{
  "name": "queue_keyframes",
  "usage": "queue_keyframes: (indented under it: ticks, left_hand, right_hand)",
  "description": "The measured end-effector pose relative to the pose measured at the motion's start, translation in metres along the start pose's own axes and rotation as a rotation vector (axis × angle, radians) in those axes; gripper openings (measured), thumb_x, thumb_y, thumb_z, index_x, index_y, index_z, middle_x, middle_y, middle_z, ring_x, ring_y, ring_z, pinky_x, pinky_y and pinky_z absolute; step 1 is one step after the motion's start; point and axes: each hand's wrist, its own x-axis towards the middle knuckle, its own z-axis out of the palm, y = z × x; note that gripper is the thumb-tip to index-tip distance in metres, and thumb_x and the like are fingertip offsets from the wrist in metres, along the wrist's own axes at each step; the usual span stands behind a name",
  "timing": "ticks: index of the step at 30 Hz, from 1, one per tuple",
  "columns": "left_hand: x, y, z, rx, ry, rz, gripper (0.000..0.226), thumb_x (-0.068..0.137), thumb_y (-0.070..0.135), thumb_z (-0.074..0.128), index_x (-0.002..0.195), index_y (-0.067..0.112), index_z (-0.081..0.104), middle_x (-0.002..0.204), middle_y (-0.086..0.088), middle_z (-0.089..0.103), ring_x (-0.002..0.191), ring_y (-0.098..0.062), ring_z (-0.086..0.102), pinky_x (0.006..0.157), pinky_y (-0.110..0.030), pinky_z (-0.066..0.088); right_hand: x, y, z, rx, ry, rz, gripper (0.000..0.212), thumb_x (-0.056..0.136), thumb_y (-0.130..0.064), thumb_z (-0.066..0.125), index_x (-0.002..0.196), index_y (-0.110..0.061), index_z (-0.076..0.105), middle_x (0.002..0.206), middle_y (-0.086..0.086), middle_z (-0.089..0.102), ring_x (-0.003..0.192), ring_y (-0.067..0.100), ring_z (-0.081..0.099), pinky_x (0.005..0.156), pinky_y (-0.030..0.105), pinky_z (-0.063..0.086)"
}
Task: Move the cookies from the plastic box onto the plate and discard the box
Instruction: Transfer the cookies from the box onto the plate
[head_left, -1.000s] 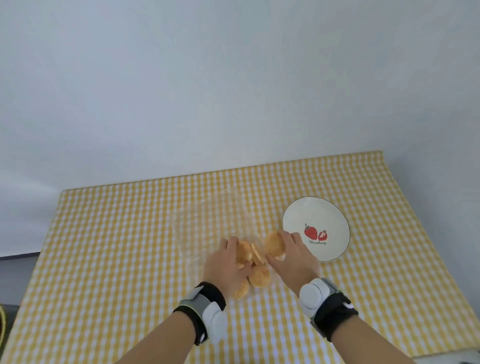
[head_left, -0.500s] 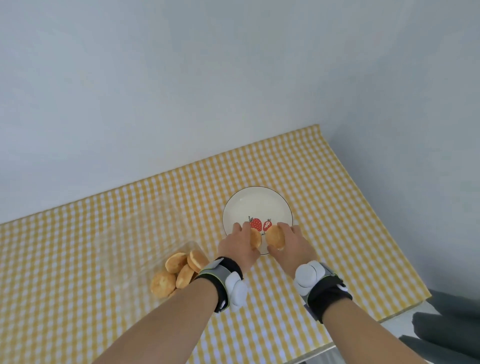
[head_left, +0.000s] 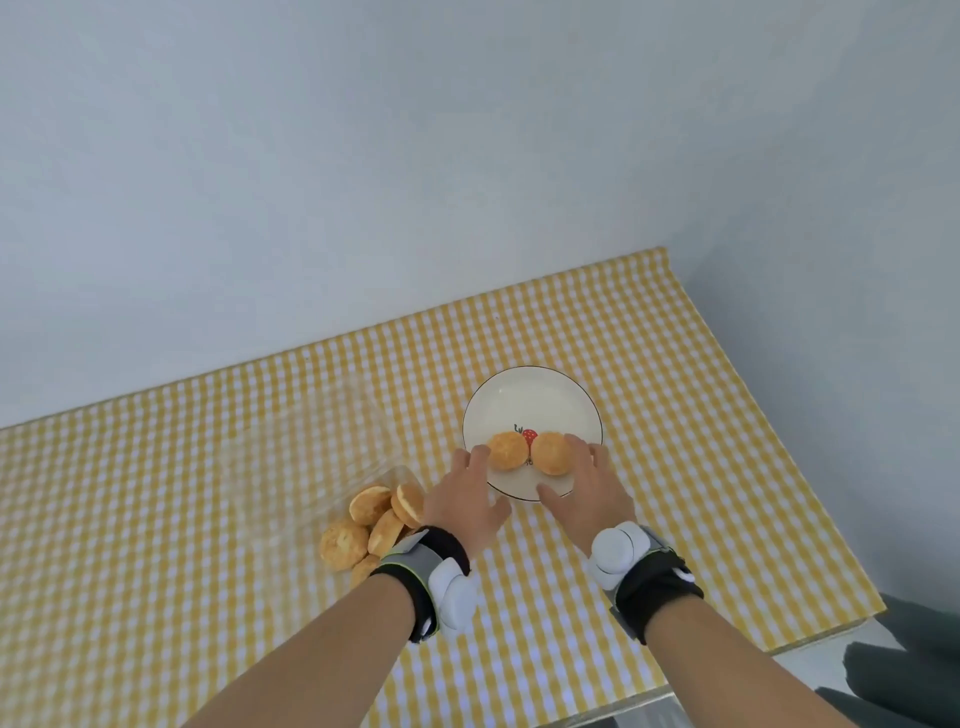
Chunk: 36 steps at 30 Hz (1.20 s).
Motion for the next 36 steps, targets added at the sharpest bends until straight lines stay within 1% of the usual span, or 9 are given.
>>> queue_keyframes:
  ticks: [3, 6, 10, 13, 15, 21, 24, 31, 36]
  left_hand:
    - [-0.021, -0.019, -0.007, -0.069, 0.062, -0.017, 0.059, 0.088, 0.04, 0.057, 0.139, 0.02, 0.035, 0.131, 0.002, 0.044, 0.085, -0.02, 0.062, 0.065, -0.031, 0.047]
    - [-0.043, -0.049, -0.015, -0.143, 0.156, -0.069, 0.054, 0.086, 0.039, 0.059, 0.133, 0.021, 0.041, 0.125, 0.005, 0.049, 0.088, -0.018, 0.061, 0.073, -0.034, 0.053]
    - [-0.064, -0.088, -0.014, -0.126, 0.232, -0.104, 0.038, 0.082, 0.041, 0.06, 0.117, 0.027, 0.05, 0.11, 0.013, 0.051, 0.1, -0.014, 0.055, 0.08, -0.03, 0.046]
    - [-0.072, -0.11, -0.014, -0.166, 0.227, -0.172, 0.046, 0.08, 0.046, 0.058, 0.123, 0.035, 0.048, 0.116, 0.015, 0.053, 0.105, -0.011, 0.053, 0.09, -0.033, 0.045]
    - [-0.074, -0.12, -0.015, -0.159, 0.183, -0.22, 0.048, 0.08, 0.045, 0.056, 0.125, 0.033, 0.046, 0.114, 0.011, 0.055, 0.106, -0.015, 0.055, 0.088, -0.032, 0.045]
    - [-0.067, -0.132, -0.012, -0.187, 0.087, -0.256, 0.05, 0.082, 0.042, 0.06, 0.128, 0.028, 0.048, 0.113, 0.006, 0.058, 0.107, -0.018, 0.055, 0.088, -0.031, 0.045]
    - [-0.063, -0.132, -0.009, -0.191, 0.09, -0.255, 0.047, 0.081, 0.043, 0.06, 0.125, 0.03, 0.05, 0.115, 0.009, 0.058, 0.108, -0.017, 0.055, 0.091, -0.035, 0.047]
    - [-0.065, -0.128, -0.013, -0.22, 0.185, -0.243, 0.043, 0.083, 0.041, 0.054, 0.125, 0.032, 0.053, 0.114, 0.011, 0.062, 0.102, -0.014, 0.059, 0.086, -0.034, 0.05]
    - [-0.061, -0.117, -0.027, -0.226, 0.259, -0.16, 0.037, 0.083, 0.042, 0.056, 0.118, 0.03, 0.058, 0.105, 0.013, 0.06, 0.093, -0.012, 0.058, 0.079, -0.033, 0.05]
  right_hand:
    - [-0.009, -0.01, 0.007, 0.026, 0.042, -0.043, 0.066, 0.083, -0.041, 0.066, 0.139, -0.025, 0.035, 0.135, -0.001, 0.042, 0.097, 0.024, 0.062, 0.068, 0.04, 0.056]
    - [-0.023, -0.038, 0.023, 0.028, -0.043, -0.181, 0.057, 0.086, -0.042, 0.063, 0.135, -0.025, 0.042, 0.133, -0.006, 0.046, 0.095, 0.02, 0.062, 0.072, 0.039, 0.055]
    - [-0.038, -0.072, 0.053, -0.026, -0.19, -0.383, 0.055, 0.088, -0.044, 0.058, 0.139, -0.027, 0.043, 0.136, -0.009, 0.048, 0.116, 0.013, 0.055, 0.088, 0.035, 0.052]
    - [-0.043, -0.096, 0.07, -0.041, -0.245, -0.404, 0.044, 0.086, -0.04, 0.053, 0.129, -0.038, 0.044, 0.123, -0.013, 0.051, 0.108, 0.013, 0.057, 0.081, 0.037, 0.054]
    - [-0.042, -0.109, 0.08, -0.091, -0.255, -0.373, 0.042, 0.082, -0.035, 0.052, 0.124, -0.037, 0.044, 0.114, -0.01, 0.051, 0.101, 0.016, 0.057, 0.075, 0.037, 0.054]
    - [-0.032, -0.127, 0.1, -0.305, -0.235, -0.315, 0.035, 0.094, -0.038, 0.049, 0.125, -0.023, 0.048, 0.119, 0.001, 0.05, 0.105, 0.022, 0.057, 0.071, 0.032, 0.045]
    - [-0.027, -0.131, 0.103, -0.306, -0.234, -0.287, 0.03, 0.095, -0.032, 0.047, 0.122, -0.019, 0.05, 0.12, 0.003, 0.051, 0.107, 0.024, 0.056, 0.072, 0.031, 0.039]
    - [-0.027, -0.133, 0.097, -0.213, -0.192, -0.265, 0.031, 0.091, -0.035, 0.049, 0.118, -0.021, 0.056, 0.115, -0.001, 0.052, 0.096, 0.022, 0.06, 0.07, 0.032, 0.042]
    - [-0.031, -0.127, 0.065, -0.045, 0.066, -0.309, 0.026, 0.087, -0.038, 0.058, 0.109, -0.024, 0.062, 0.103, -0.008, 0.057, 0.078, 0.018, 0.062, 0.063, 0.035, 0.053]
